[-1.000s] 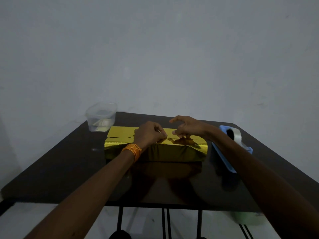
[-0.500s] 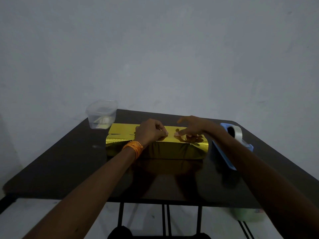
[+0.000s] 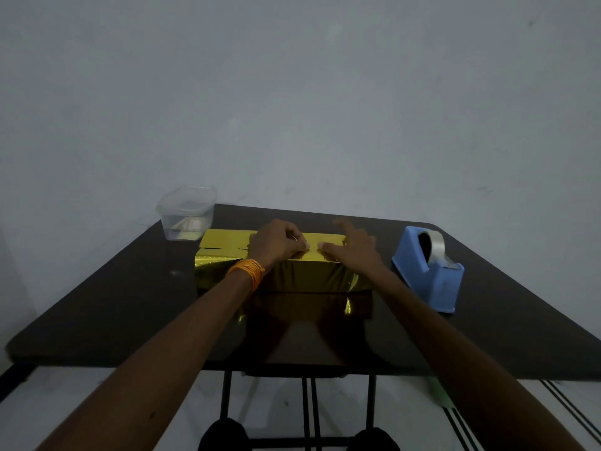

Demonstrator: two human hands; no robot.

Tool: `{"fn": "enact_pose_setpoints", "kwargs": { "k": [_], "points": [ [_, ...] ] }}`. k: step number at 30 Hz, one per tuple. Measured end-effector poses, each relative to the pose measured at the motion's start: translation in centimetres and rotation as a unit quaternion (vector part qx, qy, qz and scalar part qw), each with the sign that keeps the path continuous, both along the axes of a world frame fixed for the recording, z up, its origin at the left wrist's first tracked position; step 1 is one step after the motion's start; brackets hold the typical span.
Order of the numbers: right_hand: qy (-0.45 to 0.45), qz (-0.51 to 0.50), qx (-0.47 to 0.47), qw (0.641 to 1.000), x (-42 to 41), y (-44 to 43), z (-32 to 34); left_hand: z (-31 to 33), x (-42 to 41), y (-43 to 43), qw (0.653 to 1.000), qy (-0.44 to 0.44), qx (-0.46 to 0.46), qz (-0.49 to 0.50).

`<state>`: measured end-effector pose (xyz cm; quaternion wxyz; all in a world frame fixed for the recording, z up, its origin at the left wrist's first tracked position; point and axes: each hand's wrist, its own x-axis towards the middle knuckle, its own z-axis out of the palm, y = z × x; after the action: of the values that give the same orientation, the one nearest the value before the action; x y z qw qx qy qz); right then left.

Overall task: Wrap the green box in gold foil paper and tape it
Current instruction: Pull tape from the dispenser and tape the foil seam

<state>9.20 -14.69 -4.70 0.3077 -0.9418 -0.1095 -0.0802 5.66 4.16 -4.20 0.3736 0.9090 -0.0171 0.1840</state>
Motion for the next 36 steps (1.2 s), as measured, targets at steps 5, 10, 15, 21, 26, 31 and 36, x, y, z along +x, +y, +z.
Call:
{"fn": "enact_pose_setpoints", "kwargs": {
  "k": [5, 10, 15, 21, 26, 31, 36],
  "points": [
    [0.035, -0.040, 0.075, 0.996, -0.8, -1.5, -1.0, 0.0, -0.2, 0.2, 1.000, 0.004, -0.010, -0.006],
    [0.066, -0.048, 0.169, 0.982, -1.1, -1.7, -0.8, -0.1, -0.4, 0.2, 1.000, -0.003, -0.008, -0.010],
    [-0.004, -0.093, 0.030, 0.995, -1.5, -1.3, 0.0, -0.1, -0.3, 0.2, 1.000, 0.002, 0.001, -0.001],
    [-0.078, -0.134, -0.105, 0.982, -2.3, 0.5, 0.4, -0.2, -0.5, -0.1, 1.000, -0.008, 0.014, 0.001],
    [-0.083, -0.128, -0.044, 0.987, -2.1, -0.6, -0.4, -0.1, -0.6, 0.0, 1.000, -0.008, 0.018, 0.010],
    [-0.219, -0.094, 0.003, 0.971, -2.9, -0.7, -0.9, -0.2, -0.6, 0.0, 1.000, -0.010, 0.016, 0.007],
    [-0.278, 0.062, -0.074, 0.956, -4.0, 0.2, -1.9, -0.1, -0.6, -0.1, 1.000, -0.014, 0.025, 0.009]
  ]
}}
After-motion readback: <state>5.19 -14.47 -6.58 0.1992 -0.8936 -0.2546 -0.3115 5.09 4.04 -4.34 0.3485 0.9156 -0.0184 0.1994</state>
